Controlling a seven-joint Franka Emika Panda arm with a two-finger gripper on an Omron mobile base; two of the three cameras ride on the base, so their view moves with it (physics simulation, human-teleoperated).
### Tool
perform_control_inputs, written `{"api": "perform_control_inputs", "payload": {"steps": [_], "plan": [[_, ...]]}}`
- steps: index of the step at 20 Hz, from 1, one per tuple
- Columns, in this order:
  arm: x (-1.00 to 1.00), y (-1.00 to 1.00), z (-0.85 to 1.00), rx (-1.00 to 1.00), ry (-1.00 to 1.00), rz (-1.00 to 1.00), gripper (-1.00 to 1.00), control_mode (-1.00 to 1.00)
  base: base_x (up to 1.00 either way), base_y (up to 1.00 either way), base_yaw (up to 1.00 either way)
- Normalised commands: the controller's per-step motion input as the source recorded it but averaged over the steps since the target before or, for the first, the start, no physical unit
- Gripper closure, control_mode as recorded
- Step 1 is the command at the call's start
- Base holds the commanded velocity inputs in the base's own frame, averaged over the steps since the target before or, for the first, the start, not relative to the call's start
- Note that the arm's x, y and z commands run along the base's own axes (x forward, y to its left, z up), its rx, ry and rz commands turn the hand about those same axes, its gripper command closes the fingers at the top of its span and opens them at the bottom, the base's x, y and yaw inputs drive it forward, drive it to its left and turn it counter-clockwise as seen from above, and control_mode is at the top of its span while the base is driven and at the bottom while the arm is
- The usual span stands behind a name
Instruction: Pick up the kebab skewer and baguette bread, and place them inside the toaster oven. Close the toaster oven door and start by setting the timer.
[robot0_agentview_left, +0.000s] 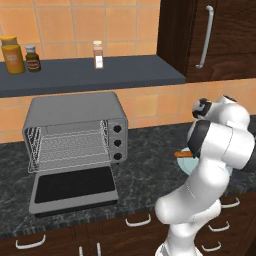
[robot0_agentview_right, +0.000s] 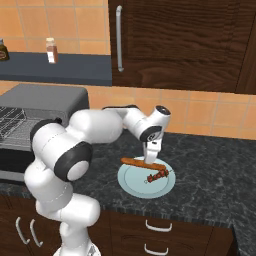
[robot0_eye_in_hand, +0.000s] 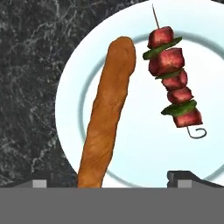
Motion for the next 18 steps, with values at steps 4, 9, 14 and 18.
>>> {"api": "perform_control_inputs", "payload": {"steps": [4, 9, 14, 18], "plan": [[0.15, 0.00, -0.41, -0.08, 0.00, -0.13, -1.00, -1.00, 0.00, 0.00, 0.00], [0.07, 0.00, -0.28, -0.05, 0.02, -0.10, -1.00, -1.00, 0.00, 0.00, 0.00], [0.05, 0.00, -0.10, -0.08, 0.07, -0.06, -1.00, -1.00, 0.00, 0.00, 0.00], [0.01, 0.04, -0.21, -0.09, 0.05, -0.03, -1.00, -1.00, 0.00, 0.00, 0.00]]}}
